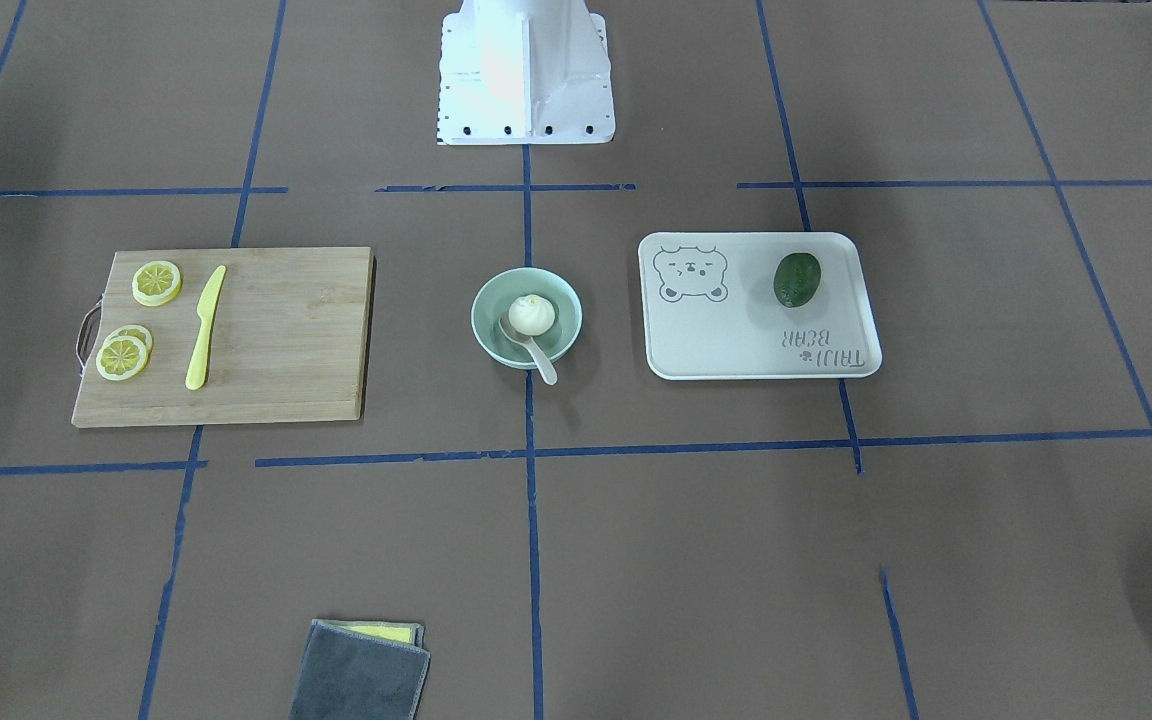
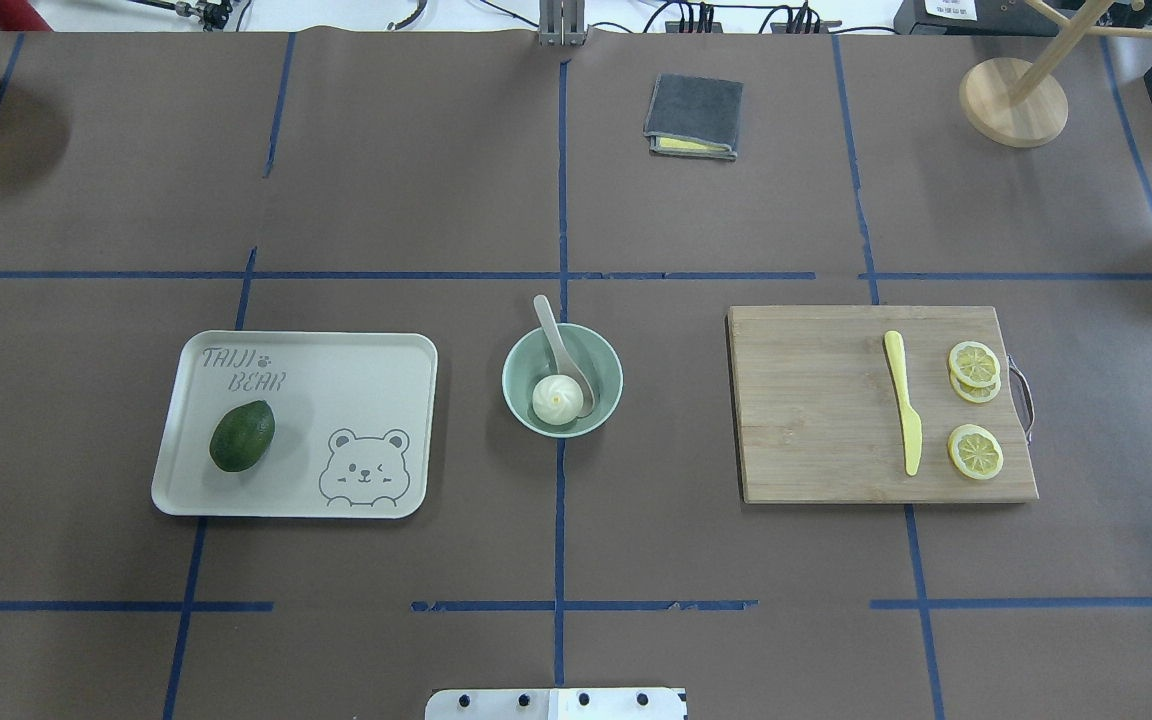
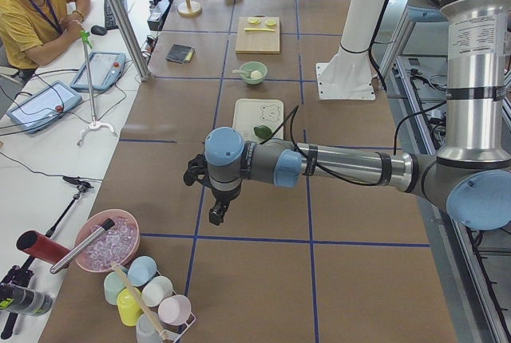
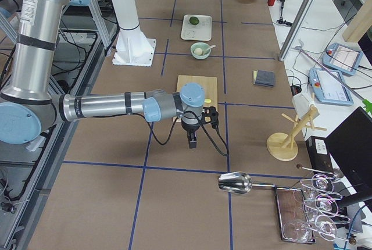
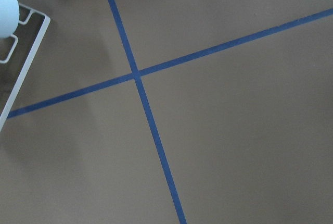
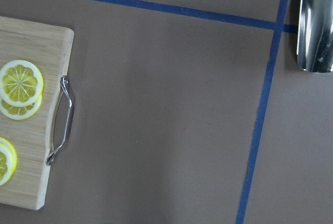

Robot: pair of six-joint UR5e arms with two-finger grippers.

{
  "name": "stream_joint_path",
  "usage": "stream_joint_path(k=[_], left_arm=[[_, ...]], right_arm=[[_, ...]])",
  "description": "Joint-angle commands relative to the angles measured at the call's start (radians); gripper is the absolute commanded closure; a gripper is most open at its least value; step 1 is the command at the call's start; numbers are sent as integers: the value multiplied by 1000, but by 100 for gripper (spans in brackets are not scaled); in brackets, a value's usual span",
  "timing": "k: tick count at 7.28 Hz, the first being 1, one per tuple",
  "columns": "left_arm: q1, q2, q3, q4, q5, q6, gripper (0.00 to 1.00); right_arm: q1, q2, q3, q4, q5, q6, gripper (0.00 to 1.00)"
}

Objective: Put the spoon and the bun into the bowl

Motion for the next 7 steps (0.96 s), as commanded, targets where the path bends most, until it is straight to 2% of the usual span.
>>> stream_joint_path(k=[1, 4, 6, 7], left_arm=[[-2, 10, 12, 40, -13, -1, 0], [4, 2, 51, -33, -13, 0, 0], [4, -16, 72, -135, -10, 1, 0], [4, -27, 75, -109, -10, 2, 0]], right_arm=[[38, 6, -5, -47, 13, -67, 0], [58, 5, -11, -47, 13, -67, 0], [60, 3, -21, -58, 36, -67, 0], [66, 21, -21, -93, 36, -68, 0]])
